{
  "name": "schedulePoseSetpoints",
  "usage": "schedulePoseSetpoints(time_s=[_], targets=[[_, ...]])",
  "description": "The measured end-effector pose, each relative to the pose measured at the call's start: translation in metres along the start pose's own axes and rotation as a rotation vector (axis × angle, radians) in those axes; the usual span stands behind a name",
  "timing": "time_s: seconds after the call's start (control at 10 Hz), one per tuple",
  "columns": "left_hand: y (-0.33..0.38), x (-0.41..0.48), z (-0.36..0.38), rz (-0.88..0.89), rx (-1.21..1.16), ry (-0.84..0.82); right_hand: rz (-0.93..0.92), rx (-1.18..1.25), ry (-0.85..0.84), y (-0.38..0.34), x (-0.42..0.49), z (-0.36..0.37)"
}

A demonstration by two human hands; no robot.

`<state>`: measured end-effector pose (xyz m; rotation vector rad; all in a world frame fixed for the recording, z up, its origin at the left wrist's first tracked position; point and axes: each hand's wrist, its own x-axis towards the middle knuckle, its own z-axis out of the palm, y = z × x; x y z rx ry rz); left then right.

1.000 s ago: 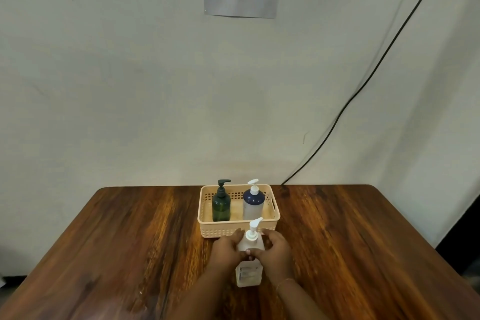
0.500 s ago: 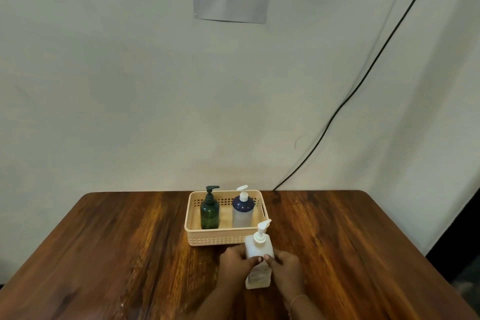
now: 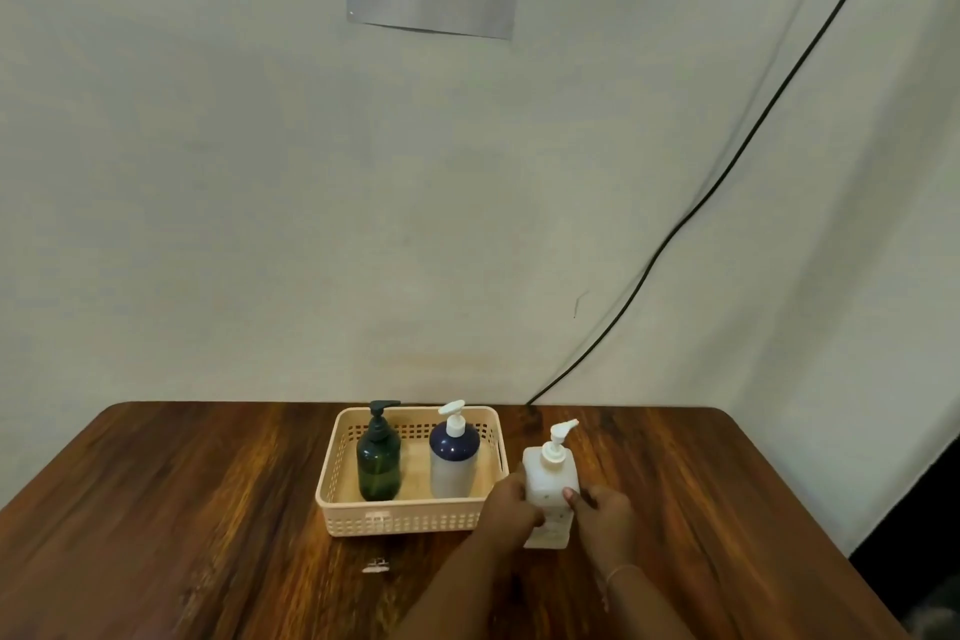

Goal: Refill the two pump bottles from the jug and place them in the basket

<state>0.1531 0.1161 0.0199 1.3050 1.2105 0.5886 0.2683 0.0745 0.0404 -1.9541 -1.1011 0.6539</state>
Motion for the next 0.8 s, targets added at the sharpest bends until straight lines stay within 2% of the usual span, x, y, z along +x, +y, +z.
schedulePoseSetpoints(time_s=[0.4,0.7,0.8], targets=[[0.007,0.047,-0.007,-0.010,-0.087,-0.022,-0.035,-0.081,-0.034,-0.011,0.056,0.016],[0.003,0.039,-0.009,0.006,-0.047,-0.034,-0.044,-0.011,-0.024,-0.006,0.054,0.014],[0.003,0.031,-0.013,0.062,-0.094,0.034,-0.009,0.005,-0.005,0.005,0.047,0.019]])
